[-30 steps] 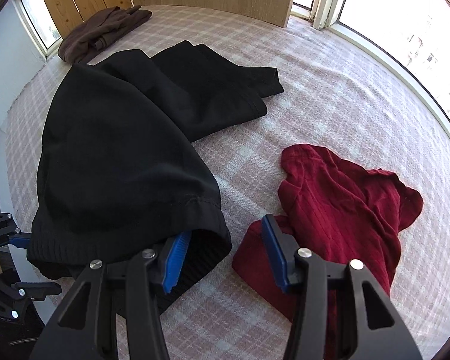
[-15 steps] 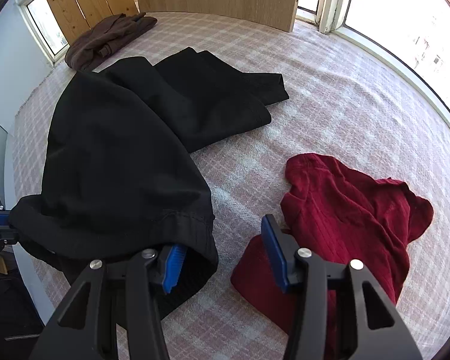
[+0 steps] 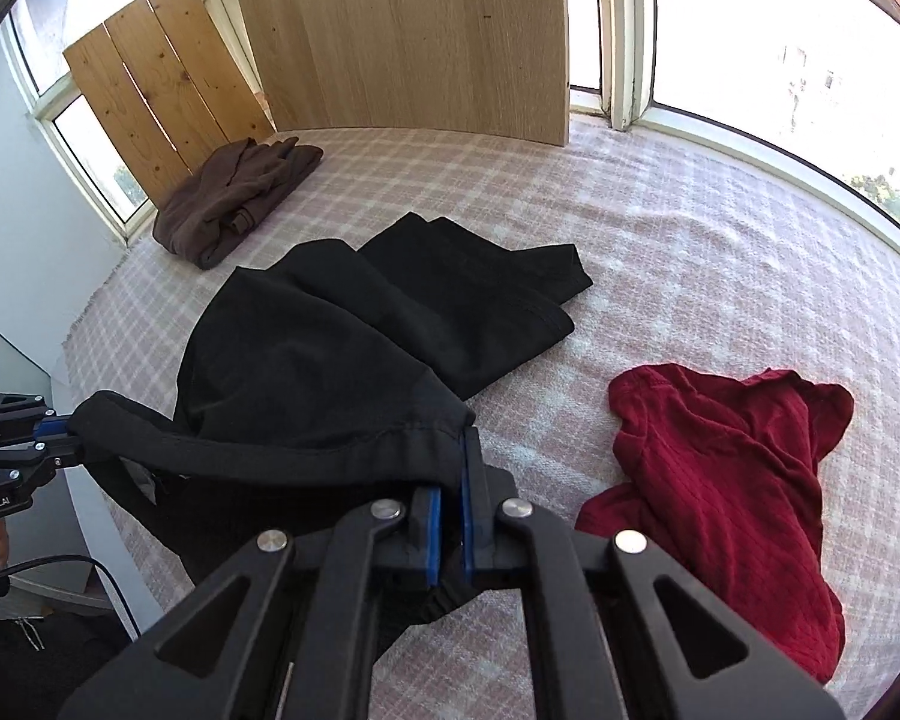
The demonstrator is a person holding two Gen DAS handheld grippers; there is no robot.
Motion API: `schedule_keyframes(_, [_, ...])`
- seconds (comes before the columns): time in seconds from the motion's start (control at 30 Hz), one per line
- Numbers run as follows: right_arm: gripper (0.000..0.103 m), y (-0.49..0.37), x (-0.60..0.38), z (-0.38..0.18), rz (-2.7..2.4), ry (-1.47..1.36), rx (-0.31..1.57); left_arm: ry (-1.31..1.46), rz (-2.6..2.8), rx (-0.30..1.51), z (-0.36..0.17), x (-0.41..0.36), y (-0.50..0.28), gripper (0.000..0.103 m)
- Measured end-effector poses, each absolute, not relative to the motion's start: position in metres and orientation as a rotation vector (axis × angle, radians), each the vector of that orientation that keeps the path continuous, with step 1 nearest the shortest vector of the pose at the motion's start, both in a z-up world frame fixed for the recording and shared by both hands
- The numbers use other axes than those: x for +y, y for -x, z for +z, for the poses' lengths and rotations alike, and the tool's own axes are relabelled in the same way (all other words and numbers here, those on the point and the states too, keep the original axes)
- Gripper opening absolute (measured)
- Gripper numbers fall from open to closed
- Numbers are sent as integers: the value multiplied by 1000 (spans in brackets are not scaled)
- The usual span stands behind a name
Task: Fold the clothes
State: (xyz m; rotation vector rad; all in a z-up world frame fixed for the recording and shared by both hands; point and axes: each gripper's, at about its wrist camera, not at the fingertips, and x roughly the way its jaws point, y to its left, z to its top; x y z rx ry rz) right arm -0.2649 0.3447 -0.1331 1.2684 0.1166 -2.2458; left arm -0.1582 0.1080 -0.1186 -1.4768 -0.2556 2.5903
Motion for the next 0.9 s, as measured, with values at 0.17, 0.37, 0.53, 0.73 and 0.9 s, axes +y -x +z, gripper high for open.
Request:
schedule_keyframes(0.17, [5,246,334,-80,-2353,-1172,14,1309,2638,-169,-68,73,167,13])
schedule_keyframes(0.37, [5,214,304,-13,-2456,-1057,-46,1114,2661,-58,-1,32,164,13])
schedule_keyframes(0.53, [5,197,289,22,-2568,-1047,-50,1009,2685,120,36,6,178,13])
schedule_keyframes(0.73, [5,234,299,-46,-2621,-1306,-49,1185,2619,223,-18,18,235,11])
schedule_keyframes(0.9, [5,255,331,-112,-2623,-1513,-73,1305,2557,136,-65,38,221,13])
